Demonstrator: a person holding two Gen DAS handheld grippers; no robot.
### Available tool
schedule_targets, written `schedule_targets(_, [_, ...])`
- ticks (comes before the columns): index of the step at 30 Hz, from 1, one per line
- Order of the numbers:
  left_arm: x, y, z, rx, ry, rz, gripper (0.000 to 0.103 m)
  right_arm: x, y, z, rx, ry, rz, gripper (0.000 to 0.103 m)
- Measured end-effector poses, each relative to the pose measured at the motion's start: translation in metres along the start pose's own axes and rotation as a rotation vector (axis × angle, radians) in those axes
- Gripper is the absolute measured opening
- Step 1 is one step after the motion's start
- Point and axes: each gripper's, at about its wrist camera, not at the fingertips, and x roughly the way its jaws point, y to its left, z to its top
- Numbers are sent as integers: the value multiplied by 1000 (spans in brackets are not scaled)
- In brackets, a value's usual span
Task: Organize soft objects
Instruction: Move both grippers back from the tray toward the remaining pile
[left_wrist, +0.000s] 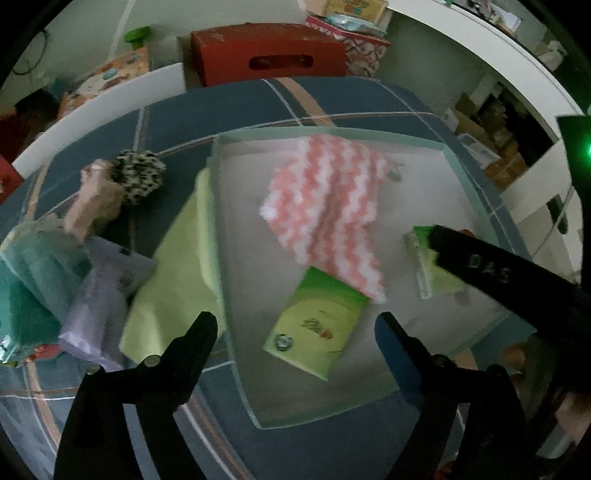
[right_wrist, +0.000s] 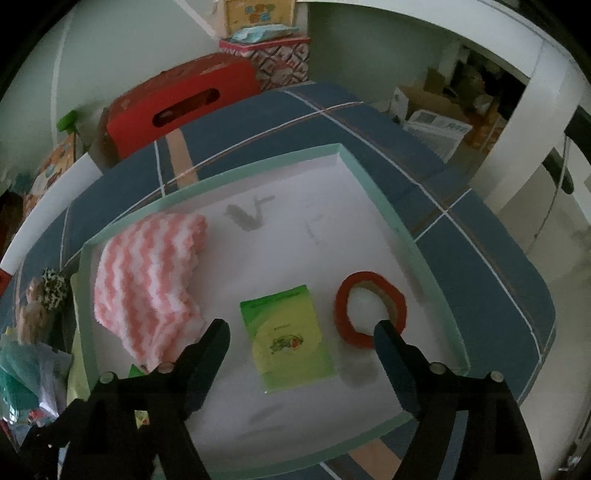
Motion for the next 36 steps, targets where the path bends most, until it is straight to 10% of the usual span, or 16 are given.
schedule_targets(4, [-3,17,1,-49,-2,25,88,0,-2,2,12,-6,-6,96])
schedule_targets(36, [-77,136,-31,-401,-99,136,88,-37,104,-35,-321,-86,159,97])
